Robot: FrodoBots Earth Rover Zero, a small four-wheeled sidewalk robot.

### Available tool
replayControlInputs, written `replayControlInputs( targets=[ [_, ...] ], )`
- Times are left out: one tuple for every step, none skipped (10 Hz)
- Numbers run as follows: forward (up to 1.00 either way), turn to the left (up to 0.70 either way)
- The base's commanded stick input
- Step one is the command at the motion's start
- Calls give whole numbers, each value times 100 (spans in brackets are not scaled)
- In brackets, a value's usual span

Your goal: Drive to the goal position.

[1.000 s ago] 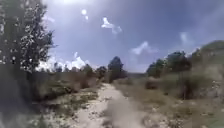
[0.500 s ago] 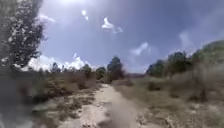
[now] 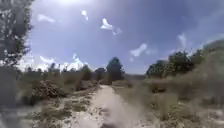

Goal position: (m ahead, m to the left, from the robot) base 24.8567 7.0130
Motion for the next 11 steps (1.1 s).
replayControlInputs(
  targets=[
    [85,4],
    [85,4],
    [85,4],
    [85,4],
    [85,4],
    [85,4],
    [85,4],
    [85,4],
    [85,4],
    [85,4],
    [85,4]
  ],
)
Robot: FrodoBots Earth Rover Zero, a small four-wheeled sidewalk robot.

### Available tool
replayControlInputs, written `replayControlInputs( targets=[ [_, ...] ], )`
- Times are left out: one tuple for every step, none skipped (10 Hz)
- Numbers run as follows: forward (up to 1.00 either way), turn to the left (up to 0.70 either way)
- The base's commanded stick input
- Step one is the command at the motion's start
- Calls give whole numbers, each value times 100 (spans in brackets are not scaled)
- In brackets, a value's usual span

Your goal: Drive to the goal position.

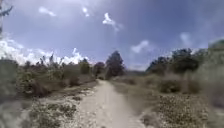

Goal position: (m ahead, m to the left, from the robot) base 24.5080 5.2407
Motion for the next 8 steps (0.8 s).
replayControlInputs(
  targets=[
    [85,22],
    [85,38],
    [85,38],
    [85,16],
    [85,4],
    [85,4],
    [85,4],
    [85,4]
  ],
)
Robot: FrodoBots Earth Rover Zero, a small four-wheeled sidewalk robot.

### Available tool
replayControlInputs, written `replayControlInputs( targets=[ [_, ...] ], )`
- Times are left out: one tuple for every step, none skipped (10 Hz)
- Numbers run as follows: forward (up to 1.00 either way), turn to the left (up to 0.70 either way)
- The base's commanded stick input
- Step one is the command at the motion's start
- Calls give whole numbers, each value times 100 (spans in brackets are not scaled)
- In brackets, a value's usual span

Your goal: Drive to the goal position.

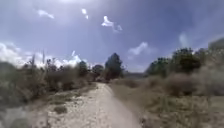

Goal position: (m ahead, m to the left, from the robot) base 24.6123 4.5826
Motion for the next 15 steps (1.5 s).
replayControlInputs(
  targets=[
    [85,4],
    [85,4],
    [85,4],
    [85,4],
    [85,4],
    [85,4],
    [85,4],
    [85,4],
    [85,4],
    [85,30],
    [85,38],
    [85,25],
    [85,4],
    [85,4],
    [85,4]
  ],
)
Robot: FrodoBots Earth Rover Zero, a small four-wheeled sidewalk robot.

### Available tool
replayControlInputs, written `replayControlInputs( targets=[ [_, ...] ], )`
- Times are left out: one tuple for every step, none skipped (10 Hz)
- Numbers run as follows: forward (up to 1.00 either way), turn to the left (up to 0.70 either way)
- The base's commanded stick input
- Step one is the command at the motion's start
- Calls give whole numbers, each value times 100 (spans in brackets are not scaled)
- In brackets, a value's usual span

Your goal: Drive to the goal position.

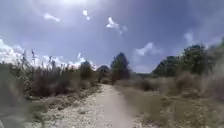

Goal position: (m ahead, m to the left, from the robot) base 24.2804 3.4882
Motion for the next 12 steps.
replayControlInputs(
  targets=[
    [85,4],
    [85,4],
    [85,4],
    [85,4],
    [85,4],
    [85,4],
    [85,4],
    [85,4],
    [85,4],
    [85,4],
    [85,4],
    [85,4]
  ],
)
